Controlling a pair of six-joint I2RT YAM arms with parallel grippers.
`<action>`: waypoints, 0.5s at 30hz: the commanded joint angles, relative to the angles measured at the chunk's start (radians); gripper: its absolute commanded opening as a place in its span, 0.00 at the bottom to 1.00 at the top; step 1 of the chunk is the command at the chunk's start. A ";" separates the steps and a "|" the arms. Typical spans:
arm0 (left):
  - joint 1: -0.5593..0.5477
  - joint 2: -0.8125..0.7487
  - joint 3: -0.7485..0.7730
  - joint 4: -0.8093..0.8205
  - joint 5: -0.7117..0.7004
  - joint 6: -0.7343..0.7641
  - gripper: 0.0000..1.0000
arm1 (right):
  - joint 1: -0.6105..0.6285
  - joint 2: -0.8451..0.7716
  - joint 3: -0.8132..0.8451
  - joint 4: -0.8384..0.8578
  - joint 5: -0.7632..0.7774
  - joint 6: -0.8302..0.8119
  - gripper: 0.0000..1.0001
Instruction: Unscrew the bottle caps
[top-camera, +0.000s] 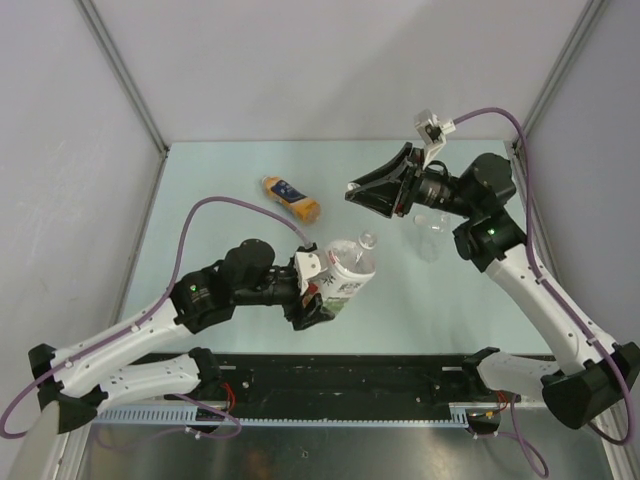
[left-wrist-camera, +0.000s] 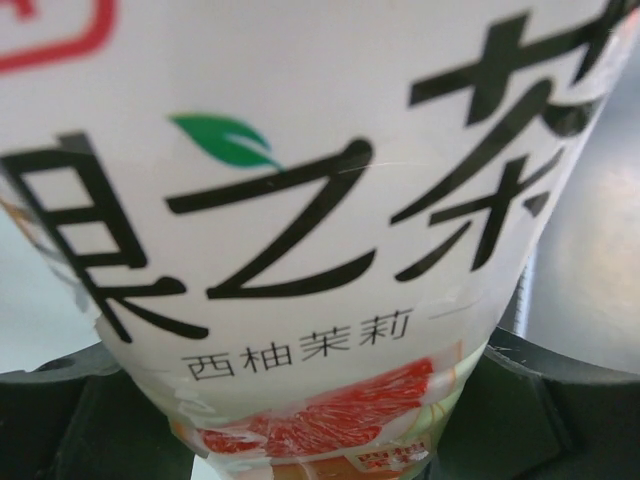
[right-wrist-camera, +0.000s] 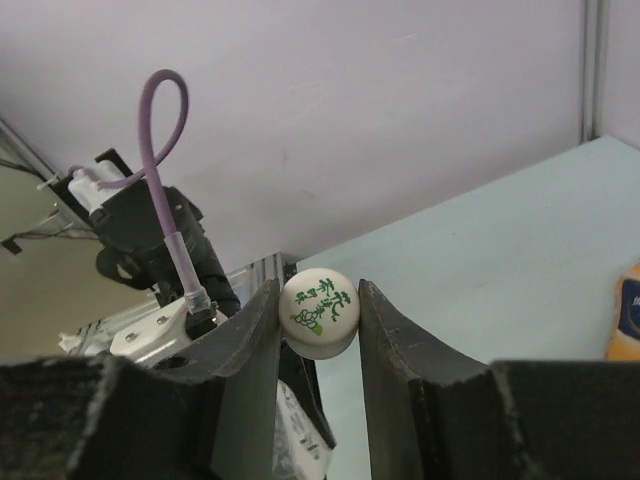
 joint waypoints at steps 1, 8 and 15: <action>-0.004 -0.029 0.024 0.029 0.265 0.049 0.00 | -0.015 -0.053 -0.006 0.051 -0.076 -0.052 0.03; -0.003 -0.038 0.039 0.045 0.283 0.049 0.00 | -0.026 -0.067 -0.017 0.020 -0.054 -0.067 0.03; -0.003 -0.065 0.013 0.070 0.095 0.026 0.00 | -0.026 -0.050 -0.021 -0.128 0.067 -0.138 0.04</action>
